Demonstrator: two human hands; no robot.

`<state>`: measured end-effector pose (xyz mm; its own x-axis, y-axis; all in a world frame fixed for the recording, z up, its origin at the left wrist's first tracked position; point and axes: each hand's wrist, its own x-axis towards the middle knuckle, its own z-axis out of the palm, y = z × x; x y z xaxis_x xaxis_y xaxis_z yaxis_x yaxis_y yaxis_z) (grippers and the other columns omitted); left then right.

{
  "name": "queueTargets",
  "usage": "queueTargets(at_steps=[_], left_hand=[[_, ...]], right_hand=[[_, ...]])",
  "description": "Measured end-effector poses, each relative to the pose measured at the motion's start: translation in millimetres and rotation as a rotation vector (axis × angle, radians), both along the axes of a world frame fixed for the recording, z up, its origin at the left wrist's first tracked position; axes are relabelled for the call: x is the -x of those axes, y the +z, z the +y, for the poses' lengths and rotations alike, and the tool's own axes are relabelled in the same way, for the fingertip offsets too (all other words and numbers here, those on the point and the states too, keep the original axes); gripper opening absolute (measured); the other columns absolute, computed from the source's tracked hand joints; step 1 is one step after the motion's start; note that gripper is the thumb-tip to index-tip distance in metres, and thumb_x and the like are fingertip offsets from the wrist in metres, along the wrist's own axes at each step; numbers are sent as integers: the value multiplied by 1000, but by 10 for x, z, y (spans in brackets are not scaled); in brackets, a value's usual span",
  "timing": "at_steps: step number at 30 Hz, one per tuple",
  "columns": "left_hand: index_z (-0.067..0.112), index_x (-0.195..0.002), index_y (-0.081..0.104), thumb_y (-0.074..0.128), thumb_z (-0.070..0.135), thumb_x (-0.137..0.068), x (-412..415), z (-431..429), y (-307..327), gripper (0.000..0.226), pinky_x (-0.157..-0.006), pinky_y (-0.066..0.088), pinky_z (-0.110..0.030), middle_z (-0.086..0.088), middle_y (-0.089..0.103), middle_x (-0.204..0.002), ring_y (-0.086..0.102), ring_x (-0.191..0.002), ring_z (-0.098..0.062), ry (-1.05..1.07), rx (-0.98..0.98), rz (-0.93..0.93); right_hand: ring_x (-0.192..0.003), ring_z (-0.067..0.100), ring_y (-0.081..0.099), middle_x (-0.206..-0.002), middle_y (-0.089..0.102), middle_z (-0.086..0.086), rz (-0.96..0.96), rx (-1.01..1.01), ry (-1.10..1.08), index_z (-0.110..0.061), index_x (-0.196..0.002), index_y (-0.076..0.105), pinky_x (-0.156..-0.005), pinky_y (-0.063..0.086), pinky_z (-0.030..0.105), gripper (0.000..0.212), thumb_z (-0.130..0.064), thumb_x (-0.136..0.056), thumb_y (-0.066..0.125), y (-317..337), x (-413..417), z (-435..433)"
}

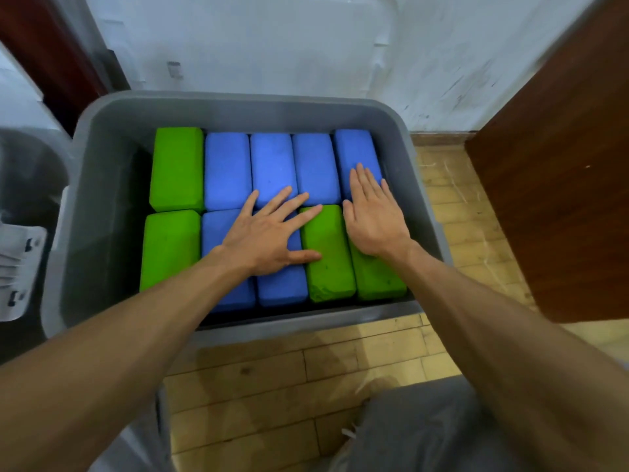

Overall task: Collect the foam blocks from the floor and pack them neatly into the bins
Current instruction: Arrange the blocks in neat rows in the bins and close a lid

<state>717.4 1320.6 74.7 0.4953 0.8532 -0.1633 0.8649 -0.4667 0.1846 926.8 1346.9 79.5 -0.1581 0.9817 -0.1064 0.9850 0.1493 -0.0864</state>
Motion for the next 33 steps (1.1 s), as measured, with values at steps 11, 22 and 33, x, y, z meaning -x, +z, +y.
queueTargets(at_steps=[11,22,33], left_hand=[[37,-151,15,47,32,-96,81,104,141,64,-117,-12,-38,20,5,-159,-6,-144,4,133,334,-256],[46,-149,2,46,84,-69,600,-110,224,99,-116,-9,-52,10,-8,-161,-12,-148,-24,258,186,14],[59,-143,13,42,91,-63,379,-163,104,91,-118,0,-55,12,6,-160,-8,-146,-34,334,66,13]], right_hand=[[-149,16,-4,-162,0,4,23,1,-62,-9,-154,6,-121,-6,39,61,-38,-103,24,-23,77,199],[-150,20,4,-162,5,8,67,101,-116,-6,-153,12,-122,5,34,60,-32,-103,32,141,106,-66],[-148,13,-12,-162,-7,-3,161,167,-64,-16,-155,1,-122,5,41,75,-56,-98,30,65,70,-183]])
